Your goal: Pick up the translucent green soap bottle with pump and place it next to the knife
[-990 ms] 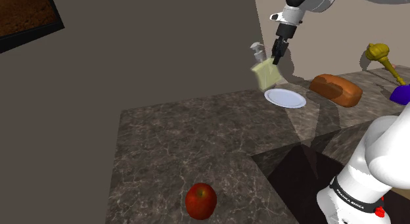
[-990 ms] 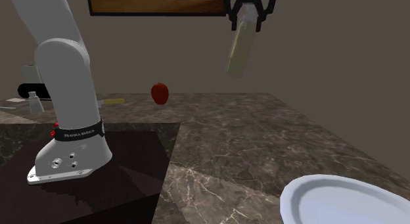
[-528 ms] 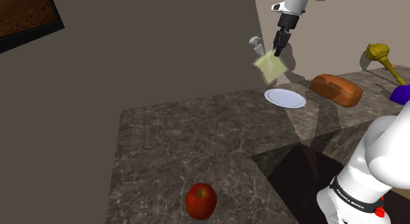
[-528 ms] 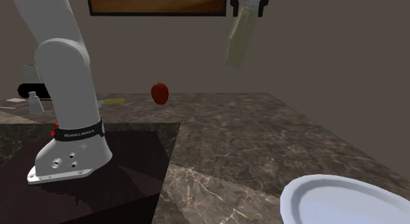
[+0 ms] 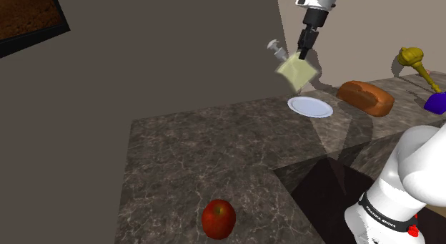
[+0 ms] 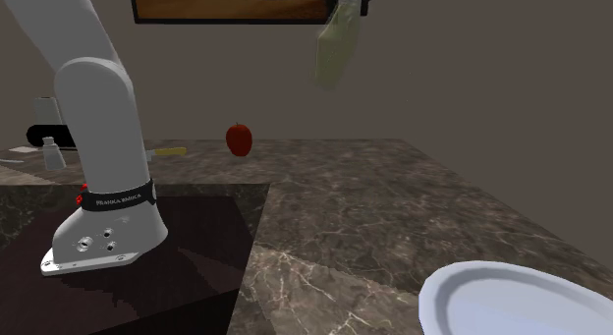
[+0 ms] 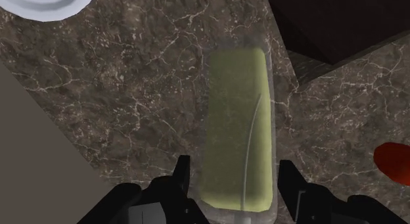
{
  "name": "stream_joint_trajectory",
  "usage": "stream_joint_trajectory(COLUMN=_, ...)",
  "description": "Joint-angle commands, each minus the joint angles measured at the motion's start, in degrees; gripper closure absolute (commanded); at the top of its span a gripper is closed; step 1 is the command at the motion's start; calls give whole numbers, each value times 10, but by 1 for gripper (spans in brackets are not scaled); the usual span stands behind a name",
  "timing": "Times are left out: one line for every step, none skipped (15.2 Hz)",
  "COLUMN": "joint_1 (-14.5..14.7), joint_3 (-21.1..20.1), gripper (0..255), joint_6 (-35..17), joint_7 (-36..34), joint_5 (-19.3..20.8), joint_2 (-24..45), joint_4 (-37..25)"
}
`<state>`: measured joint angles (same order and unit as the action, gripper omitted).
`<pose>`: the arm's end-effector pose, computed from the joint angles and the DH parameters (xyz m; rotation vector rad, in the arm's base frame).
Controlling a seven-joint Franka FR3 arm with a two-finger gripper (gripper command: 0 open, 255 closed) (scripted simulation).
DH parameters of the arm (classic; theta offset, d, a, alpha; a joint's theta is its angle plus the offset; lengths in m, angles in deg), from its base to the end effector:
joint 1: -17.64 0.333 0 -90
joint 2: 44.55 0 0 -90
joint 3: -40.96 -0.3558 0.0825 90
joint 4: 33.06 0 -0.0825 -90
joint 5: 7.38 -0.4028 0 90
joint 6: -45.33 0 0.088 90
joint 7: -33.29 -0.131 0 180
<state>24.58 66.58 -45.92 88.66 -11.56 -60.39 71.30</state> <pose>0.4534 -0.1755 0.6507 -2.8362 -0.9607 -0.1973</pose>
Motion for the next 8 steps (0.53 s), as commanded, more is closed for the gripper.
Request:
stream_joint_trajectory(joint_1=5, joint_3=-24, gripper=255, joint_6=-14, joint_7=-32, joint_5=8, joint_2=-34, joint_4=41)
stream_joint_trajectory(joint_1=8, joint_3=-36, gripper=255, joint_6=-16, joint_7=-47, joint_5=11, joint_2=-49, joint_4=56)
stream_joint_trajectory(joint_1=10, joint_3=-47, gripper=255, joint_6=-18, joint_7=-62, joint_5=12, joint_2=-64, joint_4=71)
stream_joint_trajectory(joint_1=12, joint_3=-59, gripper=255, joint_6=-20, joint_7=-77, joint_5=13, joint_2=-77, joint_4=85)
stream_joint_trajectory(joint_1=14, joint_3=-71, gripper=255, joint_6=-21, joint_7=-92, joint_5=13, joint_2=-91, joint_4=98)
stream_joint_trajectory(joint_1=16, joint_3=-83, gripper=255, joint_6=-23, joint_7=-106, joint_5=13, joint_2=-103, joint_4=110)
stream_joint_trajectory(joint_1=18, joint_3=-94, gripper=255, joint_6=-24, joint_7=-120, joint_5=12, joint_2=-115, joint_4=122)
stream_joint_trajectory(joint_1=21, joint_3=-106, gripper=255, joint_6=-25, joint_7=-134, joint_5=10, joint_2=-127, joint_4=133)
